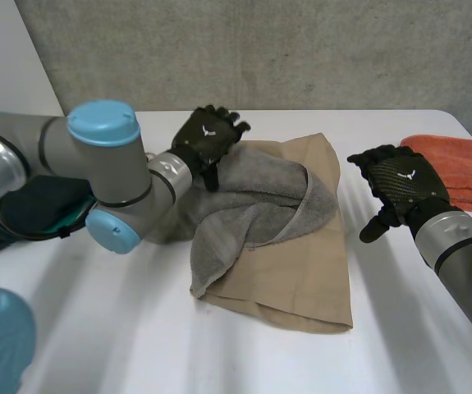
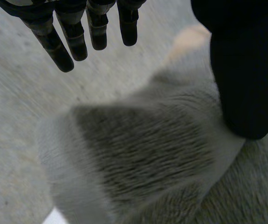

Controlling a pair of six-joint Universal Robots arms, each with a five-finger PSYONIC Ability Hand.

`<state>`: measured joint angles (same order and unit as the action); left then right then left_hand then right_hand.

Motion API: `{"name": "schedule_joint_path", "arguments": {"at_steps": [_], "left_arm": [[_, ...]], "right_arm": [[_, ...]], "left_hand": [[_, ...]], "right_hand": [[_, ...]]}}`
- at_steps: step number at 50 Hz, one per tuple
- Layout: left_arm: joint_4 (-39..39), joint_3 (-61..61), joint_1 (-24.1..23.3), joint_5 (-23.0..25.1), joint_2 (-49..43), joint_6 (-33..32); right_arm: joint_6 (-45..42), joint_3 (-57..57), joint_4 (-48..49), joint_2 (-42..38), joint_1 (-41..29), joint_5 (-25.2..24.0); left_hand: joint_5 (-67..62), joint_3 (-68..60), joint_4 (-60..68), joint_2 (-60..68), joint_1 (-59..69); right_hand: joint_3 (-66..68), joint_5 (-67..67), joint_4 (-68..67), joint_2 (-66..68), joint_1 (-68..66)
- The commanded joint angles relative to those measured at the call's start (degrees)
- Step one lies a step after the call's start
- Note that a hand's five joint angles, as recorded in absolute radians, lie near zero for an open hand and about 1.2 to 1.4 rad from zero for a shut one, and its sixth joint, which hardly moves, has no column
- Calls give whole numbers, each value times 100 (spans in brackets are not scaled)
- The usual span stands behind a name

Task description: Fold the laundry.

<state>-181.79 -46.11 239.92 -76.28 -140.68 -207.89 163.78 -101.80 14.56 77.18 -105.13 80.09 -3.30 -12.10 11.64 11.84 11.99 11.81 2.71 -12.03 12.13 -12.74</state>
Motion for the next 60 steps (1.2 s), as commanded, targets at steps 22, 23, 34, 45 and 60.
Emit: {"name": "schedule_joint_path", "arguments": {"at_steps": [22, 23, 34, 45, 60], "left_arm": [[-472, 1225, 1721, -1941, 1421, 390], [-410, 1323, 1864, -2004, 1377, 381], [12, 1395, 2902, -1732, 779, 355], [-471, 490, 3017, -1697, 409, -286], [-217, -258, 2095, -1583, 1560, -498]], "right_arm": [[-557, -24, -24, -150, -148, -20], [-557, -15, -24, -159, -166, -20], [-733, 29, -24, -308, -271, -20], [-848, 108, -32, -431, -376, -29], [-611, 1241, -945, -554, -263, 287]], "left_hand": [[-6670, -6790, 6836, 6816, 6801], [-6670, -6790, 6836, 6816, 6801], [-6670, -6790, 6836, 6816, 6801], [-6670, -6790, 6836, 6816, 6801], [330, 210, -164, -184, -199]], "right_hand": [[-181, -271, 203, -213, 274], [-181, -271, 203, -213, 274], [-181, -271, 203, -213, 274], [-181, -271, 203, -213, 274], [-181, -271, 203, -213, 274]]}}
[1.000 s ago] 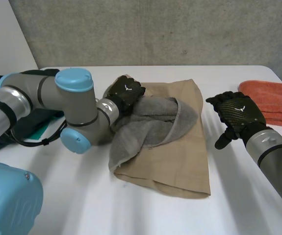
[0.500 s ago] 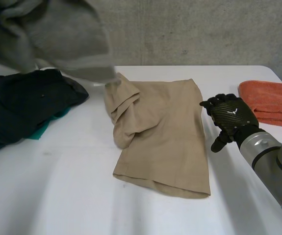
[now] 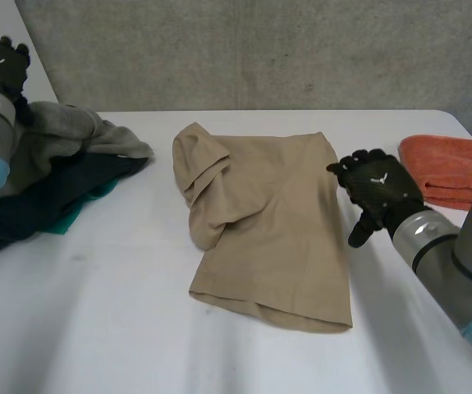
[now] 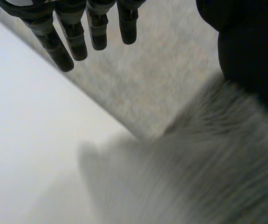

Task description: Fold the laundry.

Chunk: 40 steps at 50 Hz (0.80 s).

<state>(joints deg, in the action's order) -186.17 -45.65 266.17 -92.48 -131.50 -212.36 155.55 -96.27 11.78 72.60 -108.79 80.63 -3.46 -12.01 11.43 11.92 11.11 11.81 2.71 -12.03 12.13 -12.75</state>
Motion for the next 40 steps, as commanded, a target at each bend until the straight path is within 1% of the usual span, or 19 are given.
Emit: {"name": "schedule_joint_path", "arguments": {"at_steps": [1, 4, 5, 8, 9, 11, 12, 14, 15, 16, 19, 20, 23, 24, 28, 31, 36, 40], "left_arm": [[282, -382, -749, 89, 765, -34], [379, -453, -1119, 248, 819, 10], [449, -462, -1407, 379, 801, 28], [590, -462, -1857, 573, 678, 63], [660, -427, -2119, 686, 548, 89], [731, -375, -2367, 766, 363, 107], [783, -287, -2594, 819, 144, 98], [836, -208, -2780, 819, -59, 98], [871, -190, -2868, 793, -139, 107], [967, -207, -3026, 732, -235, 125], [1091, -382, -3255, 670, -219, 168], [1126, -557, -3412, 661, -184, 221], [1074, -848, -3677, 635, -139, 248], [1004, -988, -3852, 626, -139, 256], [828, -1174, -4212, 495, -297, 187], [810, -1200, -4354, 380, -394, 90], [854, -1244, -4512, 187, -552, -191], [845, -1315, -4574, 169, -605, -323]], "right_arm": [[282, 967, -956, -175, 112, 329], [405, 1434, -1432, -342, 121, 479], [458, 1775, -1738, -499, 130, 523], [493, 2339, -2223, -790, 165, 594], [519, 2750, -2581, -1026, 191, 620], [555, 3130, -2873, -1264, 235, 647], [572, 3306, -3023, -1379, 261, 629], [634, 3781, -3278, -1721, 314, 568], [643, 3922, -3279, -1853, 323, 533], [608, 4201, -3192, -2133, 349, 384], [371, 4537, -2885, -2539, 384, 50], [83, 4721, -2605, -2784, 428, -221], [-375, 4924, -2147, -3145, 481, -565], [-638, 5029, -1910, -3355, 516, -775], [-1018, 5389, -1540, -3839, 508, -1075], [-1018, 5601, -1521, -4077, 481, -1190], [-1018, 6031, -1469, -4490, 394, -1173], [-1010, 6208, -1354, -4667, 332, -1190]], "left_hand": [[346, 201, -143, -192, -111], [346, 201, -143, -192, -111], [346, 201, -143, -192, -111], [346, 201, -143, -192, -111], [346, 201, -143, -192, -111], [346, 201, -143, -192, -111], [346, 201, -143, -192, -111], [346, 201, -143, -192, -111], [346, 201, -143, -192, -111], [346, 201, -143, -192, -111], [346, 201, -143, -192, -111], [346, 201, -143, -192, -111], [346, 201, -143, -192, -111], [346, 201, -143, -192, -111], [346, 201, -143, -192, -111], [346, 201, -143, -192, -111], [346, 201, -143, -192, -111], [346, 201, -143, -192, -111]], "right_hand": [[-181, -271, 203, -213, 275], [-181, -271, 203, -213, 275], [-181, -271, 203, -213, 275], [-181, -271, 203, -213, 275], [-181, -271, 203, -213, 275], [-181, -271, 203, -213, 275], [-181, -271, 203, -213, 275], [-181, -271, 203, -213, 275], [-181, -271, 203, -213, 275], [-181, -271, 203, -213, 275], [-181, -271, 203, -213, 275], [-181, -271, 203, -213, 275], [-181, -271, 203, -213, 275], [-181, -271, 203, -213, 275], [-181, -271, 203, -213, 275], [-181, -271, 203, -213, 275], [-181, -271, 203, -213, 275], [-181, -271, 203, -213, 275]]}}
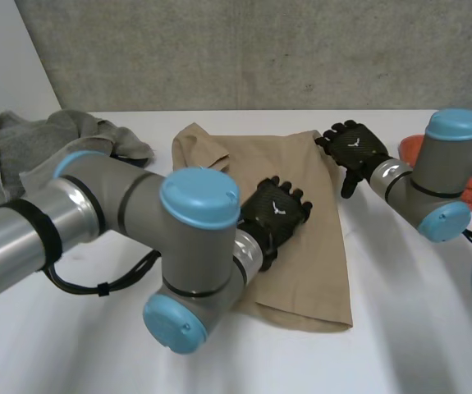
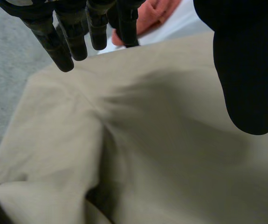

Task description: Fold the laundry.

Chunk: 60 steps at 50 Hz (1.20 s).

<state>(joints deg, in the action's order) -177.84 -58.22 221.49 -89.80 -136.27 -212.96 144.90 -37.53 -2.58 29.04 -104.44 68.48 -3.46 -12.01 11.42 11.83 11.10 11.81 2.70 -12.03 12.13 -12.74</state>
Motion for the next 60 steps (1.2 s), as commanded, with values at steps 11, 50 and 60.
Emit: {"name": "schedule_joint_path", "arguments": {"at_steps": [11, 50, 60], "left_arm": [[-49, 188, -80, -187, -654, -931], [-234, 856, 2741, -46, -258, 712], [92, 411, 2847, -257, 739, 667]], "right_arm": [[284, 448, 301, -575, -340, -115], [1436, -2453, -771, 2213, -1289, 218], [1355, -1889, -1078, 2112, -1351, 1368]], "left_hand": [[-3310, -3454, 3513, 3472, 3545], [-6373, -6518, 6577, 6536, 6609], [-653, -798, 857, 816, 889]], "right_hand": [[-181, -270, 203, -213, 274], [6819, 6730, -6797, 6787, -6726], [999, 910, -977, 967, -906]]}}
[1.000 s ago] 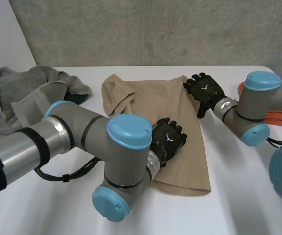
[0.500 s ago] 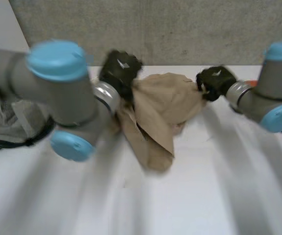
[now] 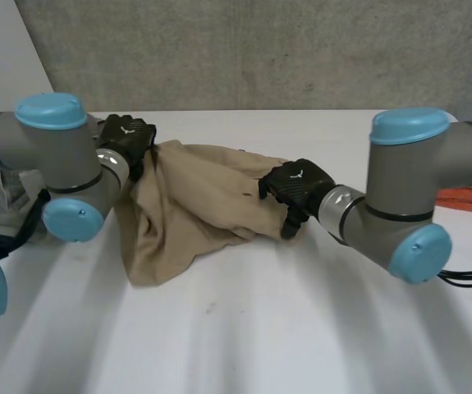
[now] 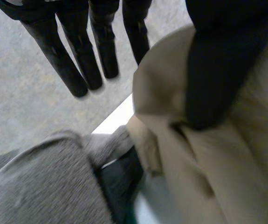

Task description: Fold the laundry.

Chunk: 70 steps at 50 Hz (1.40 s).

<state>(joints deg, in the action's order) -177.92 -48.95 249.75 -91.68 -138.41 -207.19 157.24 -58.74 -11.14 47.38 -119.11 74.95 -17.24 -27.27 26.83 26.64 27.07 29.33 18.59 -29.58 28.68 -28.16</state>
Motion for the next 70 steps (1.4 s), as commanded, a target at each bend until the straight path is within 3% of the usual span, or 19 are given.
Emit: {"name": "schedule_joint_path", "arguments": {"at_steps": [1, 8, 14, 22, 27, 33, 44, 48, 54, 60, 70], "left_arm": [[74, -650, 21, -78, 1148, 134], [38, -2142, -40, -34, 2624, 372], [100, -3348, -190, -43, 3144, 372], [-295, -4254, -497, 185, 2882, 328], [-1041, -4273, -463, 46, 2303, -66], [-1298, -4176, -410, -34, 1906, -638], [-1368, -4035, -375, -52, 1431, -1043], [-1368, -4035, -331, -43, 1396, -1078], [-1368, -3991, -348, 89, 1405, -911], [-991, -3789, -331, 185, 1580, -560], [-50, -2920, 249, 651, 4242, 1100]], "right_arm": [[210, 197, -248, 385, 151, 775], [361, -470, -502, 1141, 318, 1056], [123, -893, -793, 1256, 134, 1250], [439, -1008, -504, 774, -349, 1645], [527, -693, 128, 133, -586, 1847], [439, -261, 665, -413, -754, 2093], [-44, 521, 1070, -1116, -798, 2243], [-150, 574, 1097, -1161, -772, 2225], [-150, 565, 1114, -941, -675, 2190], [-141, 399, 886, -301, -456, 2164], [-9, 301, 481, 1475, 72, 1373]], "left_hand": [[910, 914, -869, -851, -894], [1197, 1201, -1157, -1138, -1181], [829, 833, -789, -770, -813], [1011, 1015, -971, -952, -995], [1333, 1336, -1292, -1273, -1316], [1215, 1219, -1174, -1155, -1198], [559, 563, -519, -500, -543], [-515, -511, 556, 575, 531], [-5189, -5185, 5229, 5248, 5205], [-5276, -5273, 5317, 5336, 5293], [-5276, -5273, 5317, 5336, 5293]], "right_hand": [[-938, -865, 963, -874, 822], [-1528, -1454, 1553, -1464, 1412], [-1545, -1472, 1571, -1481, 1429], [-1562, -1489, 1587, -1498, 1446], [-1545, -1472, 1571, -1481, 1429], [-1411, -1338, 1436, -1347, 1295], [1361, 1434, -1335, 1425, -1477], [4904, 4977, -4878, 4968, -5020], [5067, 5141, -5042, 5132, -5184], [5067, 5141, -5042, 5132, -5184], [5067, 5141, -5042, 5132, -5184]]}}
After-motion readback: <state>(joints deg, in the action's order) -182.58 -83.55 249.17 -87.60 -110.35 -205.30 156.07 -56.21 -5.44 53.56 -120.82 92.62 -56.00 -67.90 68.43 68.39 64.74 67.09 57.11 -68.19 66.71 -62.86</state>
